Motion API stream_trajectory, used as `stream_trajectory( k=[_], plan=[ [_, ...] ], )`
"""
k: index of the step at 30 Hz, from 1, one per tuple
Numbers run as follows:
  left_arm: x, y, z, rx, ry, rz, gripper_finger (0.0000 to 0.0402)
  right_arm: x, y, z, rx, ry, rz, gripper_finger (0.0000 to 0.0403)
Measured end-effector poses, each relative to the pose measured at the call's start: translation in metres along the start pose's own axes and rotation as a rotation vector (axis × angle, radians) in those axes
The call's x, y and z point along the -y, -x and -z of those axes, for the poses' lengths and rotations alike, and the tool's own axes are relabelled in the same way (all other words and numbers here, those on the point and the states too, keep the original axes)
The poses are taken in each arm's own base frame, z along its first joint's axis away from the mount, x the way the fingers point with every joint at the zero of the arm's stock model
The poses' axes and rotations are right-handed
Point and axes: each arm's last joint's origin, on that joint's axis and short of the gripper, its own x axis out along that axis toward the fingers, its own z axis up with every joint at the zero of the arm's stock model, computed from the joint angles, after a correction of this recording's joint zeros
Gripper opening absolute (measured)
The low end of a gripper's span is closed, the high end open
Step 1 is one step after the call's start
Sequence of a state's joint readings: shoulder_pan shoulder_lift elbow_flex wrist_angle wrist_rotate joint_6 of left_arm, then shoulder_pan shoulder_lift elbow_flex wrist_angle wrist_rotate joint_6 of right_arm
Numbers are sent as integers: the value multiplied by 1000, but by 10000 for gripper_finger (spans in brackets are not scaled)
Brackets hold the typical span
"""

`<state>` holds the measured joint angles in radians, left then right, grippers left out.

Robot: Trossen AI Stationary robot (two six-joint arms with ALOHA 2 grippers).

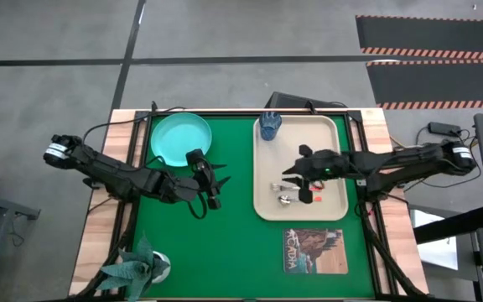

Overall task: Pick and place plate/cup/fork/spoon on tray
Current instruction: Put the blue plate on the center of the white serving tray

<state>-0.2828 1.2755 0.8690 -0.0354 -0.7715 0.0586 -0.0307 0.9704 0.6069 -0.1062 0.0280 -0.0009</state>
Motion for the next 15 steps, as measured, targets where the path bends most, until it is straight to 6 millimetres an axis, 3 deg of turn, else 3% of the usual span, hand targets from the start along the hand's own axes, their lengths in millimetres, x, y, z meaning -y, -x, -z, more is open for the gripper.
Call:
stream_trajectory(
  k=[9, 15],
  plan=[
    [0, -1, 2, -4, -3, -2, 162, 1, 25, 9, 275, 100, 16, 49],
    [0, -1, 2, -4, 0, -3, 162, 1, 29, 21, 321, 111, 20, 21]
  ],
)
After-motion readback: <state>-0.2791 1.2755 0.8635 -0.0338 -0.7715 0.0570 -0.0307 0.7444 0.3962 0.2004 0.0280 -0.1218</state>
